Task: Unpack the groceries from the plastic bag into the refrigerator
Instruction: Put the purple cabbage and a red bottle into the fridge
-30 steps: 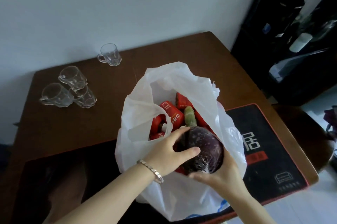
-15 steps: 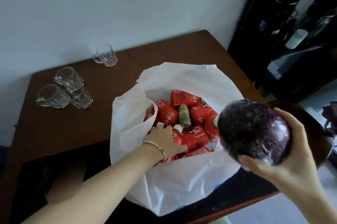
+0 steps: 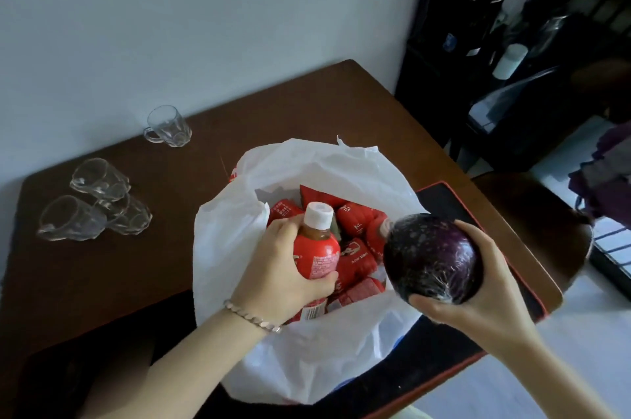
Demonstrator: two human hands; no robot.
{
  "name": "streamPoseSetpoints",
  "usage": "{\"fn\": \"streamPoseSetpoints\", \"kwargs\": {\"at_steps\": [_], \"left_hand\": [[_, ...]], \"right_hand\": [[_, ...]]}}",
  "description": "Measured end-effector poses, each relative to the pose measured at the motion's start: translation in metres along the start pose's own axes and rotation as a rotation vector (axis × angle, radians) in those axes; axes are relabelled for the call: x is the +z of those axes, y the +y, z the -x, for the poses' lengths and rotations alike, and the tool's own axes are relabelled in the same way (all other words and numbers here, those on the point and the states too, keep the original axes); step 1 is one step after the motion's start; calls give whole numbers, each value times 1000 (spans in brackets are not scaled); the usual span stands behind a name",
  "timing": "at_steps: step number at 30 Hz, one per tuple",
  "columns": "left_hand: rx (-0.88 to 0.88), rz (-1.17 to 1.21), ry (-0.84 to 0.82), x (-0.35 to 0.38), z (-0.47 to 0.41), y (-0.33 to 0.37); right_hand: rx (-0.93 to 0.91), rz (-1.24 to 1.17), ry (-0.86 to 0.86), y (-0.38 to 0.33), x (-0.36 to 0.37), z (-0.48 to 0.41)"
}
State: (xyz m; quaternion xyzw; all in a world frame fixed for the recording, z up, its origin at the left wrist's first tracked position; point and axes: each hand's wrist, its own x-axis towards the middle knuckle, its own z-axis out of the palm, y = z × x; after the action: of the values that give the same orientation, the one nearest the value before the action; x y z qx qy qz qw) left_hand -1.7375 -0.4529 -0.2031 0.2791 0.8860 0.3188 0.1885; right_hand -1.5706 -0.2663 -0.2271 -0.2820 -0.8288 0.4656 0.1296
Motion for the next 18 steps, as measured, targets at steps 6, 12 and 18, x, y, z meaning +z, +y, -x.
{"fn": "streamPoseSetpoints", "kwargs": {"at_steps": [6, 12, 18], "left_hand": [[312, 124, -54, -39, 8, 21], [624, 116, -203, -16, 7, 81], [913, 197, -455, 61, 55, 173]], "right_hand": [[-73, 118, 213, -27, -2, 28], [75, 239, 474, -38, -37, 102], [322, 356, 761, -13, -94, 229]]}}
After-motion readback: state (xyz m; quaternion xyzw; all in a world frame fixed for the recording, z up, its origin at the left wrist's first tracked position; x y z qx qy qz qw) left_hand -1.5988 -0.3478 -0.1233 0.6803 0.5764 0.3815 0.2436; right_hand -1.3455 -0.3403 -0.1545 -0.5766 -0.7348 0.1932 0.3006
